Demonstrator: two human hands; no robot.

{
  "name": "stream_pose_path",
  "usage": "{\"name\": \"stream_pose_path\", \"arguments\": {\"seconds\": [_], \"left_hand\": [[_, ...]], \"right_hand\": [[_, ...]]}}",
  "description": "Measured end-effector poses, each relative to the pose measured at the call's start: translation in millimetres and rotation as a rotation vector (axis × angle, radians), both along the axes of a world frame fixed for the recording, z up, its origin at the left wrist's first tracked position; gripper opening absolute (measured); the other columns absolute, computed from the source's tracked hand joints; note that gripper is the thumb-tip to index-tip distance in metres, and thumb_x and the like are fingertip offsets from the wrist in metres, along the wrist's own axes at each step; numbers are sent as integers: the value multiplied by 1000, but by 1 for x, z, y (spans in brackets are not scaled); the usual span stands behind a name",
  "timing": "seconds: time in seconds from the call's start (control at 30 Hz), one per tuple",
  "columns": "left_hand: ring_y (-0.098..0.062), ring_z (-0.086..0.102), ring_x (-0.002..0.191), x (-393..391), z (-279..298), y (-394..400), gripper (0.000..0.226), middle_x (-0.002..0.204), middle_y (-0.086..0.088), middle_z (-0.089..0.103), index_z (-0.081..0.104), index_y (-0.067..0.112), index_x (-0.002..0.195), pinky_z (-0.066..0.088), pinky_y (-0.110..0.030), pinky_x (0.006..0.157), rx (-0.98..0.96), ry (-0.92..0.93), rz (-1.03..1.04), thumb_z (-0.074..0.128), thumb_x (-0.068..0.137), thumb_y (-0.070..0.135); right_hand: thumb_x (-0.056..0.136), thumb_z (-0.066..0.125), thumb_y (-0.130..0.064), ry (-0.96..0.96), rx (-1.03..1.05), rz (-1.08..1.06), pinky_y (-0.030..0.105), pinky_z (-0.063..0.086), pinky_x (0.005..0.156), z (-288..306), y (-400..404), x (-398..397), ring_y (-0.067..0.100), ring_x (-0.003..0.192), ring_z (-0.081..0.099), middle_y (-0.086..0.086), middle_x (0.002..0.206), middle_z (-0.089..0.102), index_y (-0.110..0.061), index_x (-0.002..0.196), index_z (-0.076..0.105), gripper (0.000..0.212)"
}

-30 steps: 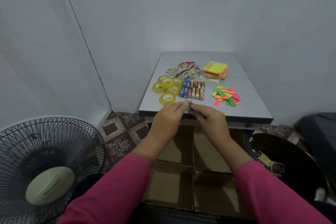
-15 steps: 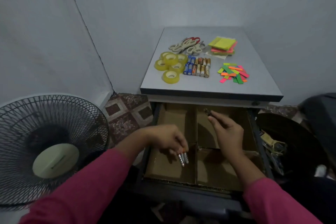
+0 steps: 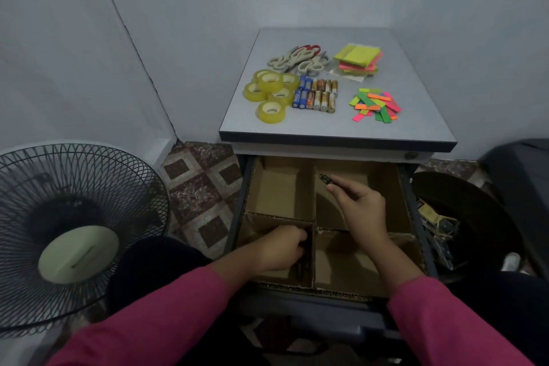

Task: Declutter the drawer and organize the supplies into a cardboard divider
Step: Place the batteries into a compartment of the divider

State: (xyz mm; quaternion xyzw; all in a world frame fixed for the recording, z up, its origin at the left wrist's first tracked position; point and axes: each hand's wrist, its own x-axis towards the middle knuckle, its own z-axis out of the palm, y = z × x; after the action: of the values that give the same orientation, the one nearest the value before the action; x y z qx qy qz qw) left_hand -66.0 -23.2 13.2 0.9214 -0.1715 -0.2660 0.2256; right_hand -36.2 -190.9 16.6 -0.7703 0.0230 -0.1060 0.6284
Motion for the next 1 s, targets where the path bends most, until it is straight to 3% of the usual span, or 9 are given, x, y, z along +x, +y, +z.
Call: {"name": "stream_pose_path", "arguments": {"seconds": [0.13, 0.23, 0.33, 0.43, 0.57, 0.73, 0.87, 1.0], "left_hand": [[-26, 60, 100, -1, 0, 13, 28, 107, -14, 63, 56, 7, 120, 45, -26, 81, -73, 44, -28, 50, 93, 2], [-24, 59, 102, -2, -1, 17, 41, 117, -13, 55, 49, 8, 125, 51, -33, 87, -45, 68, -42, 61, 87, 2], [-25, 55, 105, -7, -2, 14, 42, 122, -13, 49, 47, 5, 114, 44, -29, 84, 92, -50, -178, 71, 80, 8], [-29, 52, 108, -13, -2, 10, 43, 121, -14, 48, 46, 4, 116, 41, -32, 84, 270, -227, -305, 69, 82, 16], [-31, 62, 98, -8, -2, 9, 29, 110, -15, 61, 54, 4, 112, 43, -32, 70, 329, -157, -236, 63, 88, 19], [-32, 62, 99, -2, -4, 6, 23, 108, -18, 64, 58, 0, 110, 42, -31, 73, 267, -63, -141, 54, 94, 17], [-32, 62, 99, -3, -3, 5, 27, 109, -18, 64, 58, 1, 108, 43, -32, 72, 293, -114, -162, 60, 90, 20], [-33, 62, 102, -1, -2, 0, 21, 110, -19, 64, 60, -1, 109, 46, -37, 77, 312, -119, -158, 53, 93, 12]], "right_hand": [[83, 73, -15, 5, 14, -8, 13, 50, 84, 0, 0, 0, -2, 96, 65, -10, 98, 71, -36, 99, 69, 26], [83, 73, -16, 9, 15, -11, 10, 49, 81, -1, 0, 1, -3, 95, 65, -11, 97, 71, -33, 102, 70, 25], [83, 73, -15, 10, 15, -7, 8, 49, 80, 0, 0, 0, -4, 94, 65, -11, 96, 71, -30, 103, 70, 25], [83, 72, -15, 2, 7, -6, 10, 50, 81, 1, 0, -1, -5, 94, 65, -12, 96, 71, -30, 103, 70, 25], [84, 71, -17, 18, -7, 5, 11, 50, 80, 2, 0, -2, -7, 94, 64, -14, 97, 70, -31, 104, 69, 24], [85, 70, -16, 30, -22, 8, 7, 49, 78, 5, 0, -4, -13, 92, 61, -17, 96, 68, -26, 107, 70, 24], [85, 71, -16, 36, -11, 2, 6, 49, 77, 6, 1, -4, -10, 93, 62, -14, 96, 69, -28, 105, 69, 23], [84, 71, -17, 51, 5, -7, 7, 49, 73, 6, 1, -5, -6, 94, 63, -12, 98, 70, -29, 104, 69, 23]]}}
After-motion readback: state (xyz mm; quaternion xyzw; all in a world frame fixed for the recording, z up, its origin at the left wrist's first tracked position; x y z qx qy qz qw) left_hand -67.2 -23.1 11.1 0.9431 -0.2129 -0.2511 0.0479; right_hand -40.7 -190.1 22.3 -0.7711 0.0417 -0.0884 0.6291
